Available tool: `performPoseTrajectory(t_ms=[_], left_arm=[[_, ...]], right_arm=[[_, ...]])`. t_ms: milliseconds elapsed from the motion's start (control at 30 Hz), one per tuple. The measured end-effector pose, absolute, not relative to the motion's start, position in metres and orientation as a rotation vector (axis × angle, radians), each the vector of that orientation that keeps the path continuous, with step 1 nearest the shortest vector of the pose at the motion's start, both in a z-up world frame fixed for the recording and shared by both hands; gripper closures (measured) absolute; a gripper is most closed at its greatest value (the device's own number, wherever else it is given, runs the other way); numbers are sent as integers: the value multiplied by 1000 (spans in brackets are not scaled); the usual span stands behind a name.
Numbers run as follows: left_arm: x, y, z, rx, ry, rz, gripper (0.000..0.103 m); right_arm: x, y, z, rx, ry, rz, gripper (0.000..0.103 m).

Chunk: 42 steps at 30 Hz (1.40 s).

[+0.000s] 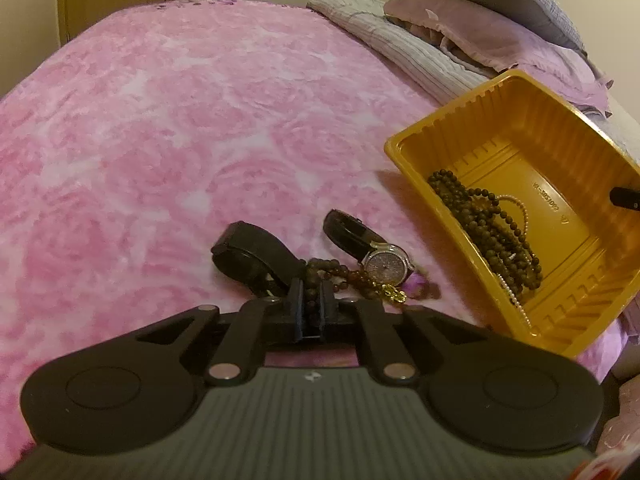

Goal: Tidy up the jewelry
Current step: 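Move the left gripper back to the pile and grasp a small bead bracelet, then carry the bead bracelet into the orange tray and open the left gripper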

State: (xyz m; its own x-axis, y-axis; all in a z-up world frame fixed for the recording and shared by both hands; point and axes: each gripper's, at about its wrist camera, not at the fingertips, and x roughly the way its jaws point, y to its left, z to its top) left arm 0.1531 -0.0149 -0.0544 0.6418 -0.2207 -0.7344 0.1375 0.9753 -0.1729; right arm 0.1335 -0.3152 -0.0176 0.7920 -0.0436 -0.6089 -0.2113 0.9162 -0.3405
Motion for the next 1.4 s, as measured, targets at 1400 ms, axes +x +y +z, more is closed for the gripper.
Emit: performPoseTrajectory(t_ms=[1400], left_arm=[[151,-71,39,-87,651,-505,97]], right_arm=[[135,-313,-13,-412,649,95,100]])
